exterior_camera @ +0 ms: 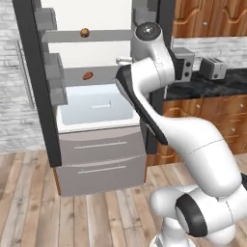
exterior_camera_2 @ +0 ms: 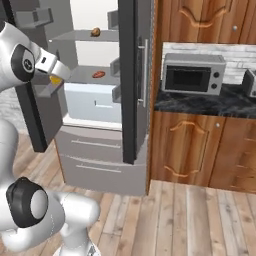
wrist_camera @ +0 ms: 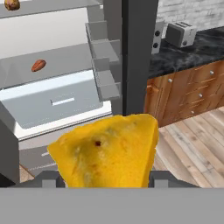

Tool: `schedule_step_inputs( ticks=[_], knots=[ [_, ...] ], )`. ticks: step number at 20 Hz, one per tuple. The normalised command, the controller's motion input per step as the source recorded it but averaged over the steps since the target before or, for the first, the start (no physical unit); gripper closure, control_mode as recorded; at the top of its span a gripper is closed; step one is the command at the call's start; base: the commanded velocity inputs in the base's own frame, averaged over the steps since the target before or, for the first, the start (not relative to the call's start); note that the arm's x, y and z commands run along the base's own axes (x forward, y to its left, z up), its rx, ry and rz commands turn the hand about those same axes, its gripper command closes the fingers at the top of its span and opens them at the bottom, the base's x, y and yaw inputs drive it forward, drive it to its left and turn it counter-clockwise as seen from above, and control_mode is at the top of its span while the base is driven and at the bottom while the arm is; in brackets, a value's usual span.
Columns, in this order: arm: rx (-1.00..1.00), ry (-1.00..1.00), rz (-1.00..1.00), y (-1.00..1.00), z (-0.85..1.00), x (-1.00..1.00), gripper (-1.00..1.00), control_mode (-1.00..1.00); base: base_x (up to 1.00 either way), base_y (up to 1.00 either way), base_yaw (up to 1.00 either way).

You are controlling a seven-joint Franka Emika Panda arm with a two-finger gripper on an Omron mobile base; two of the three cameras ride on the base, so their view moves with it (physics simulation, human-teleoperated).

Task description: Take the cheese, chicken drumstick, and sweet potato from the fridge and place them on the plate on the dining counter to create an appetizer plate.

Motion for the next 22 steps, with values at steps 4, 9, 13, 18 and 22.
schedule_step_inputs(
  ticks=[4, 9, 13, 18, 22],
  knots=[
    [0.0, 0.0, 0.0, 0.0, 0.0, 0.0, 1.0, 1.0, -0.92, -0.58, -0.02],
    [0.0, 0.0, 0.0, 0.0, 0.0, 0.0, 1.0, 1.0, -1.0, -0.38, -0.06],
    [0.0, 0.0, 0.0, 0.0, 0.0, 0.0, 1.0, 1.0, -1.0, -0.1, -0.1],
    [0.0, 0.0, 0.0, 0.0, 0.0, 0.0, 1.0, 1.0, -0.89, -0.09, -0.35],
    [0.0, 0.0, 0.0, 0.0, 0.0, 0.0, 1.0, 1.0, -0.56, -0.07, -0.53]
  ],
)
